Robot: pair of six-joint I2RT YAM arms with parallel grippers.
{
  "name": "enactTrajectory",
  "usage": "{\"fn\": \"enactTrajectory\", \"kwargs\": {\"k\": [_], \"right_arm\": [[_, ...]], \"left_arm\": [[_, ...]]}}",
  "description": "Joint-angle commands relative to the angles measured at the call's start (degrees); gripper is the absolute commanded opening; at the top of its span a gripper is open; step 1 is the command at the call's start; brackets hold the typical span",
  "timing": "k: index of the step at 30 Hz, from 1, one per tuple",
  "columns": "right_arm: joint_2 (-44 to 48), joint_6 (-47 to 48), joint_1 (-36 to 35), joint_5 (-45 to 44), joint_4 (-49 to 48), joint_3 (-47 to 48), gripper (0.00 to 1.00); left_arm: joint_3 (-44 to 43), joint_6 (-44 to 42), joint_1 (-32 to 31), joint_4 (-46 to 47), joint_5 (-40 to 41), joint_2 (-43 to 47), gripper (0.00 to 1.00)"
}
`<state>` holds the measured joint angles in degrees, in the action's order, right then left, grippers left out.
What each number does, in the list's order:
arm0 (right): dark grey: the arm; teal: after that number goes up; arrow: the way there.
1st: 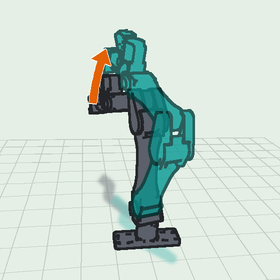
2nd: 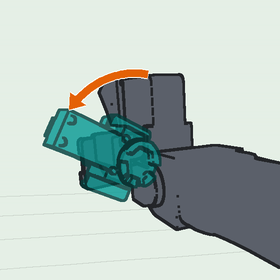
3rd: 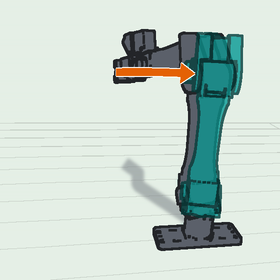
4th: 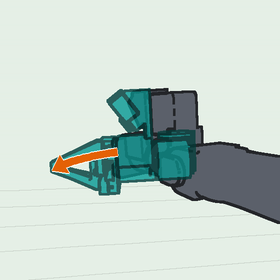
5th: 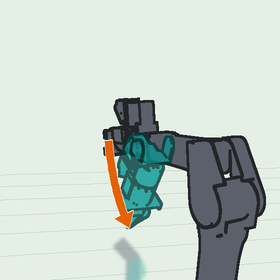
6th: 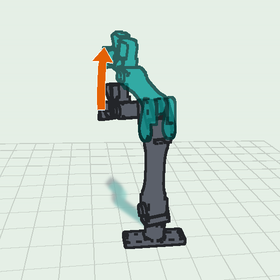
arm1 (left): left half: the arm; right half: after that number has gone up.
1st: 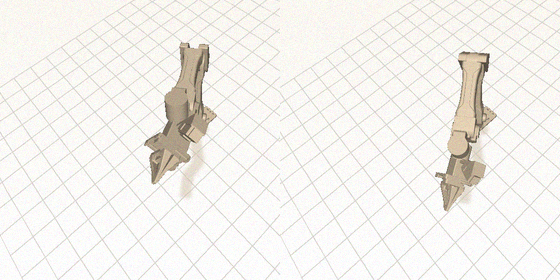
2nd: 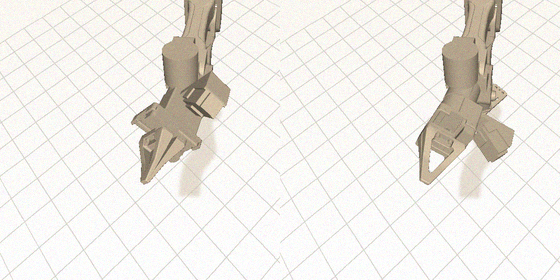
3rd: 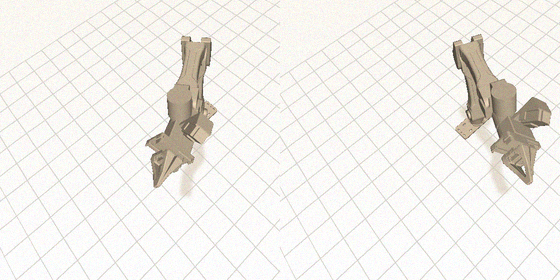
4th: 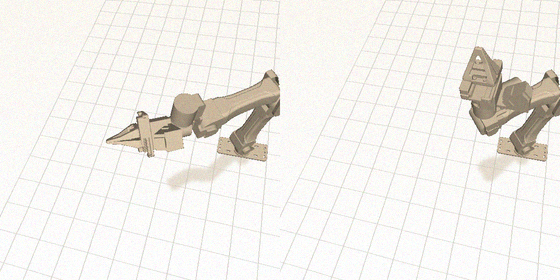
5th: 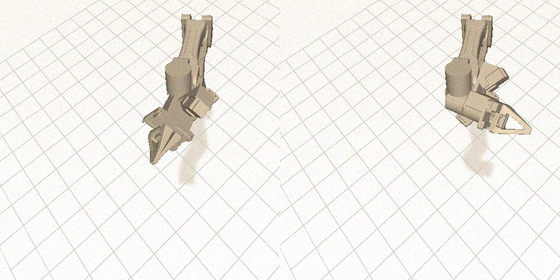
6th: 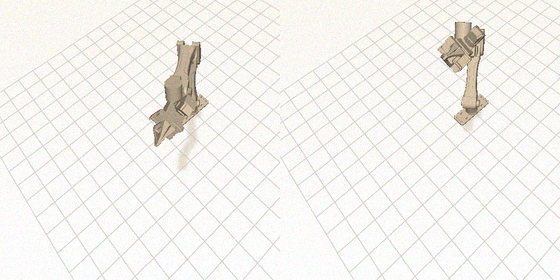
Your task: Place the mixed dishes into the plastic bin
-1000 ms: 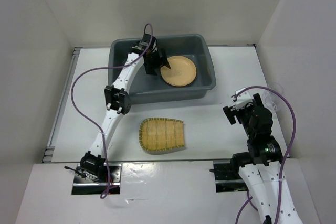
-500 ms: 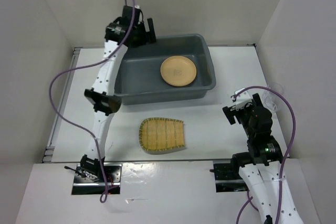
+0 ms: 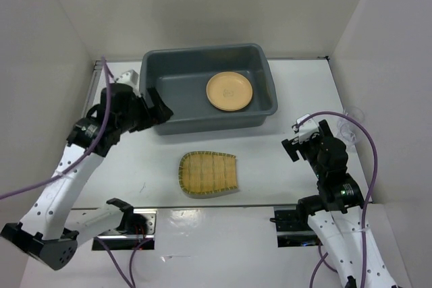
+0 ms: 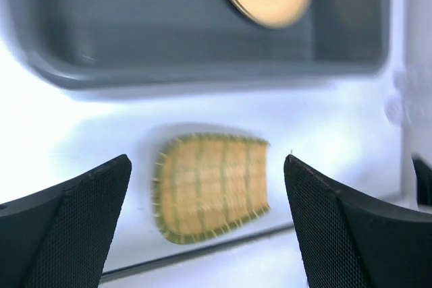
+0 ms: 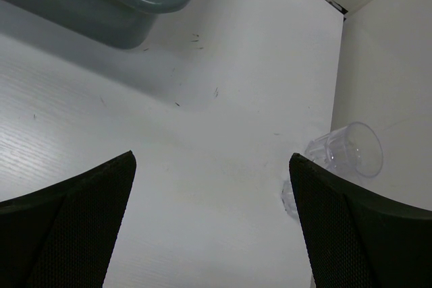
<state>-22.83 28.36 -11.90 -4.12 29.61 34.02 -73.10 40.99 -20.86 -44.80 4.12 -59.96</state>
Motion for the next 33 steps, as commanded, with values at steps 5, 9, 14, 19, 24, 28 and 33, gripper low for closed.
{"fn": "enactTrajectory", "kwargs": {"k": [5,9,14,19,24,28,33], "right_arm": [[-0.1,0.1,-2.0,1.9,-2.2,-0.4,0.99],[-0.1,0.1,-2.7,1.9,-2.2,-0.4,0.99],[-0.1,0.1,-2.7,1.3,-2.2,-0.4,0.99],[0.9,0.1,-2.7,0.8,-2.2,-0.4,0.99],[1.5,0.1,-2.7,0.8,-2.2,-0.4,0.99],[1.5,0.1,-2.7,0.8,-2.2,-0.4,0.99],[1.5,0.1,-2.7,0.8,-2.2,-0.4,0.99]], "left_arm": [[25.6,5.1,-5.7,16.1,-16.6,10.6,1.00],[37.1,7.8,-6.6,18.2,-19.8,15.0,1.00],[38.8,8.8,-9.8,19.7,-17.0,11.6,1.00],[41.3,8.2,-13.6,23.9,-14.1,-0.8,1.00],[41.3,5.1,-13.6,26.5,-13.3,-8.2,1.00],[39.9,3.7,-13.6,27.7,-13.3,-10.5,1.00],[45.1,3.7,-13.6,37.9,-20.4,-12.6,1.00]]}}
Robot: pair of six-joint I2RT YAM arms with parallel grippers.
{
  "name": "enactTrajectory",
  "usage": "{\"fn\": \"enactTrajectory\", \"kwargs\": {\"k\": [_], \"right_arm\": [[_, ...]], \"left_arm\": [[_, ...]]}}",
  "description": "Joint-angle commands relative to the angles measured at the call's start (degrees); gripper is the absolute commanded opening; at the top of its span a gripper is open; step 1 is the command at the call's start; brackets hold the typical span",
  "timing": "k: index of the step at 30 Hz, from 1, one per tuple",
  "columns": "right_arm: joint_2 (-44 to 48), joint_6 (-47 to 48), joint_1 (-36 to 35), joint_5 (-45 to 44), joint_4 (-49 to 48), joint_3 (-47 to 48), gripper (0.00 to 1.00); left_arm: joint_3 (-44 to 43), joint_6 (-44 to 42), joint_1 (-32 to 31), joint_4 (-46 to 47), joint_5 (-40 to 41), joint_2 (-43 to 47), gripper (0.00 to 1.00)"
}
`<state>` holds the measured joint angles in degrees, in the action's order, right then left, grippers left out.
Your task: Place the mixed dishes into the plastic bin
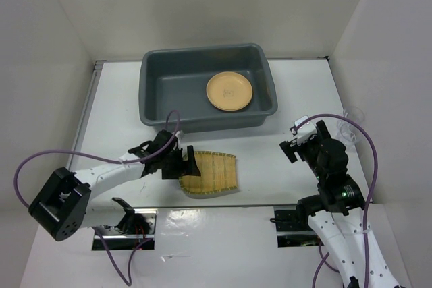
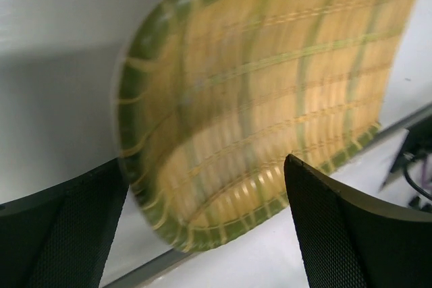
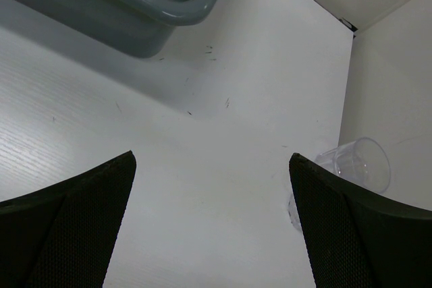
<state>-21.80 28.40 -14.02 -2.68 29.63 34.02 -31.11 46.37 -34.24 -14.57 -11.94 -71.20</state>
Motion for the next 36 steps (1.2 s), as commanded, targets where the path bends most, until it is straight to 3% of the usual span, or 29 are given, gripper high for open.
{"fn": "enactTrajectory", "kwargs": {"k": [1,8,12,13,16,17,18,20,25,29,30,36], "right_arm": [[0.4,0.1,-0.6,-0.7,-2.2,-0.4,0.99],[0.4,0.1,-0.6,-1.2,-2.2,-0.4,0.99],[0.4,0.1,-0.6,-1.2,-2.2,-0.4,0.99],[0.4,0.1,-0.6,-1.2,-2.2,-0.4,0.99],[0.4,0.1,-0.6,-1.2,-2.2,-0.4,0.99],[0.4,0.1,-0.6,-1.2,-2.2,-0.4,0.99],[0.4,0.1,-0.6,-1.2,-2.2,-0.4,0.99],[0.4,0.1,-0.6,-1.2,-2.2,-0.4,0.99],[1.5,0.1,-0.6,-1.8,-2.7,-0.4,0.99],[2.7,-0.5,-0.6,-2.4,-3.3,-1.0,0.99],[2.7,-0.5,-0.6,-2.4,-3.3,-1.0,0.99],[2.7,-0.5,-1.1,-2.4,-3.3,-1.0,0.99]], "left_arm": [[3.9,-1.7,-0.2,9.1,-5.1,-2.0,1.00],[6.3,-2.3,-0.2,16.1,-9.9,-3.6,0.86],[7.5,-2.9,-0.2,17.5,-12.2,-7.2,0.58],[7.5,-2.9,-0.2,18.2,-12.2,-7.9,0.41],[7.5,-3.9,-0.2,17.5,-12.9,-10.8,0.17],[6.9,-3.9,-0.8,17.5,-12.9,-11.3,0.03],[6.9,-4.4,-0.8,15.6,-12.9,-12.0,0.00],[3.8,-5.2,-2.5,13.1,-12.9,-11.3,0.00],[-9.9,-10.8,-4.3,-5.3,-16.0,-4.8,0.00],[-29.9,-13.2,-1.7,-19.5,-22.1,-4.1,0.00],[-39.4,-13.2,-1.2,-21.1,-23.3,-5.1,0.00],[-72.9,-15.3,0.7,-34.5,-26.0,-20.0,0.00]]}}
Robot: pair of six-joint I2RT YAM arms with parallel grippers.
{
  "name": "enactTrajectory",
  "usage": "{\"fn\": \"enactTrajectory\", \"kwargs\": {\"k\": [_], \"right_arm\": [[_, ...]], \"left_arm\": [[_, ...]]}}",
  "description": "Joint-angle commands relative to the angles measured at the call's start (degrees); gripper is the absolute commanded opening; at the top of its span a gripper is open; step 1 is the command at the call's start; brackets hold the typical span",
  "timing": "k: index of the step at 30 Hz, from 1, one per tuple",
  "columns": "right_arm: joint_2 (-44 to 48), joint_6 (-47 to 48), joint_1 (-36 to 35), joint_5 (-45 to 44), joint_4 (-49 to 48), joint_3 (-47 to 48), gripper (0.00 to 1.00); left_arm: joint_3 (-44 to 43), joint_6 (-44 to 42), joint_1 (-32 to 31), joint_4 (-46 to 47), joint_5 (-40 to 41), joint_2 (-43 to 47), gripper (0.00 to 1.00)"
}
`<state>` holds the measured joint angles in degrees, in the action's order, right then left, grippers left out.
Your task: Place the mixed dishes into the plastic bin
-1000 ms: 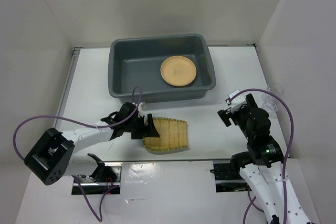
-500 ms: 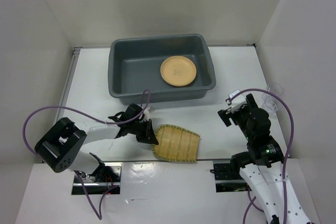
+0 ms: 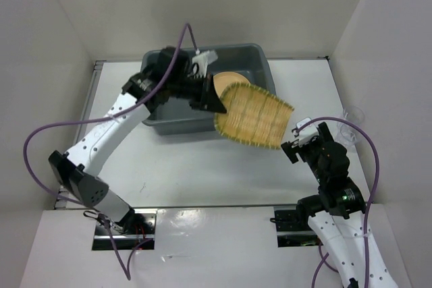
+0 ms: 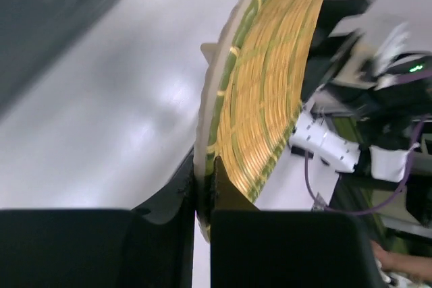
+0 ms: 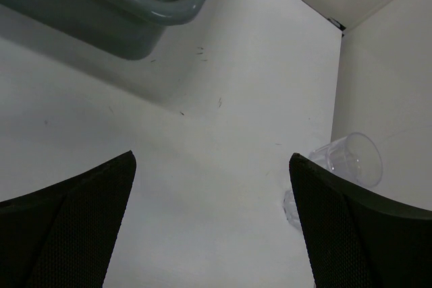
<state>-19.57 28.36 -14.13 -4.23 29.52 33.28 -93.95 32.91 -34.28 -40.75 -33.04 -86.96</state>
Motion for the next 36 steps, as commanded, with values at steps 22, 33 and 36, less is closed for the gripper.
{"fn": "enactTrajectory", "kwargs": {"k": [22,33,36], "right_arm": [[4.2,-0.9,-1.5,-2.7,-4.3,-0.8,0.99],[4.7,-0.9,-1.5,-2.7,-4.3,-0.8,0.99],[4.7,-0.9,-1.5,-2.7,-4.3,-0.8,0.99]], "left_arm": [[-85.3,12.9,20.7,-17.8,-9.5,-69.3,0.00],[-85.9,13.5,20.7,-15.8,-10.6,-78.1,0.00],[-85.9,12.9,20.7,-15.1,-9.9,-79.3,0.00]]}}
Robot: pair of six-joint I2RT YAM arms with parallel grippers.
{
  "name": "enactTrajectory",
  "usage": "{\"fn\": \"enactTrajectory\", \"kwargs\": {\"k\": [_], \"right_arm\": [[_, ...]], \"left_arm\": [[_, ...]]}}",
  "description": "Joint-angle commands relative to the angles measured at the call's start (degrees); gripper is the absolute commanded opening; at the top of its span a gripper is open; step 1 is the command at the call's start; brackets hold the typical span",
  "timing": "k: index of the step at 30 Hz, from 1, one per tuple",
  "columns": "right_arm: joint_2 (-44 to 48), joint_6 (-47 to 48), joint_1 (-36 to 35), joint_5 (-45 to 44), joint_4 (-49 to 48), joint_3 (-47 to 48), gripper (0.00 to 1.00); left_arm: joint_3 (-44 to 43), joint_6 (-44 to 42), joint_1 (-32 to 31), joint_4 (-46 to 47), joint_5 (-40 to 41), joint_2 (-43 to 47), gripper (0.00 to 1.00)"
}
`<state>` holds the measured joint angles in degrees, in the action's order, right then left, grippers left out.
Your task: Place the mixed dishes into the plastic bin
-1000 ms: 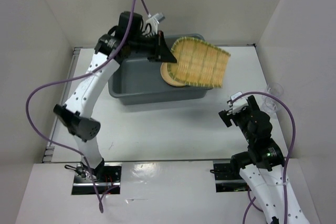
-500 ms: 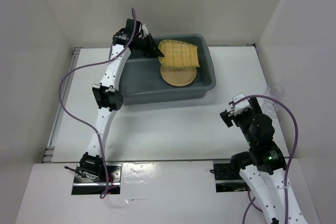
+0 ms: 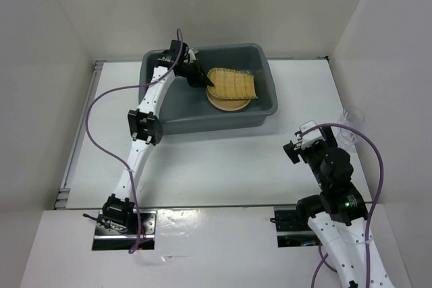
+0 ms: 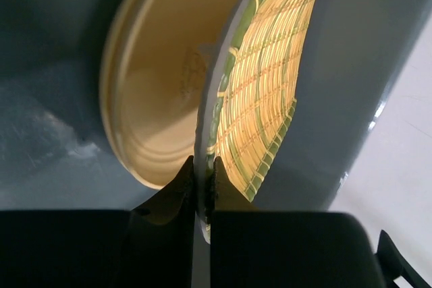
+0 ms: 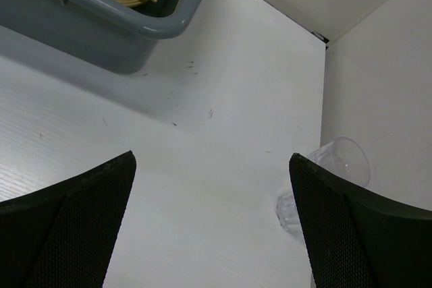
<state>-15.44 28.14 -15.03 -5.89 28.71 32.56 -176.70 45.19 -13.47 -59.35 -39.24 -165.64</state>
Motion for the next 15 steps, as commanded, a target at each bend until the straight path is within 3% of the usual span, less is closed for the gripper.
{"fn": "enactTrajectory", "kwargs": {"k": [1,7,8,10,11,12,14,15], "right_arm": [[0.6,-0.7,-0.6,-1.1,-3.5,0.0,0.99],[0.6,-0.7,-0.6,0.0,-3.5,0.0,0.99],[0.6,-0.7,-0.6,0.0,-3.5,0.0,0.99],[0.6,-0.7,-0.6,0.0,-3.5,0.0,0.99],[0.6,-0.7,-0.6,0.0,-3.5,0.0,0.99],[0.1,-0.7,-0.6,0.0,-3.5,0.0,0.99],[0.1,-0.7,-0.6,-0.5,-3.5,0.0,0.99],[-0.5,-0.7,-0.6,-0.5,-3.5,0.0,0.99]], "left_arm": [[-3.1,0.6,-0.1,3.5,-3.7,-1.3,0.00],[-3.1,0.1,-0.1,3.5,-3.2,-3.0,0.02],[-3.1,0.1,-0.1,3.5,-3.2,-3.0,0.15],[-3.1,0.1,-0.1,2.9,-2.5,-3.0,0.58],[-3.1,-0.6,-0.1,2.2,-2.0,-3.0,0.88],[-3.1,-1.5,-0.1,1.7,0.1,-1.9,0.99],[-3.1,-2.6,0.5,0.1,4.3,0.7,0.99],[-3.1,-4.5,1.1,-0.4,11.1,5.1,0.99]]}}
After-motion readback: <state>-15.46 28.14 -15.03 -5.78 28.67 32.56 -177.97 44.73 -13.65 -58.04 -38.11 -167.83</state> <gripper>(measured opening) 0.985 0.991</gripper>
